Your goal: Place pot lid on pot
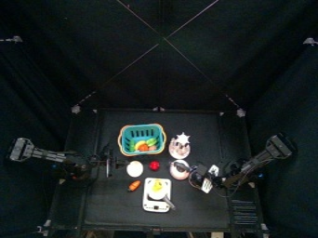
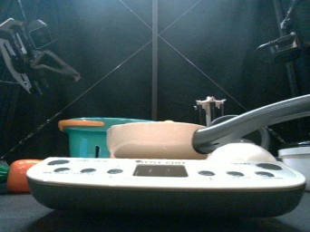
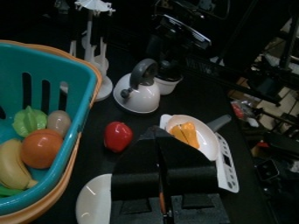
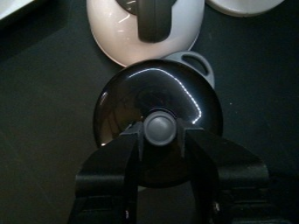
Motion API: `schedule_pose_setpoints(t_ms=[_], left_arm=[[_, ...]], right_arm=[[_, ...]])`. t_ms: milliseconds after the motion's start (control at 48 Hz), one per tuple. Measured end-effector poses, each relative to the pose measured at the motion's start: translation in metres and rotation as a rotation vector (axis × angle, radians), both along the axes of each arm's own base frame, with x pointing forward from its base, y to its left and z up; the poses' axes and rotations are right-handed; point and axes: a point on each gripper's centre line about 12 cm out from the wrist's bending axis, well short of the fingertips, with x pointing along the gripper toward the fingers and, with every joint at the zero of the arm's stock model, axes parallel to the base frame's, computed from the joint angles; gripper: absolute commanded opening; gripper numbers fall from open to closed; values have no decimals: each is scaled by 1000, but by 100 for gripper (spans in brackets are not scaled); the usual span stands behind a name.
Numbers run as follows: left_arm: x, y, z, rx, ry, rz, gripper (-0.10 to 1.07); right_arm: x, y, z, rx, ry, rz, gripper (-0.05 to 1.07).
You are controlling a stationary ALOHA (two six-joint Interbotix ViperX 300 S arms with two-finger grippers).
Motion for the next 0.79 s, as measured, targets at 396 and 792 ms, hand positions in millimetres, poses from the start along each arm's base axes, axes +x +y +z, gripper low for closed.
schedule_pose_setpoints(t_ms=[396,792], left_arm=[[0,0,0,0,-1,2,-3],[0,0,0,0,0,0,-3]], right_arm=[[4,1,-1,50,-34,8,77],[2,-1,8,56,-81,29,99]])
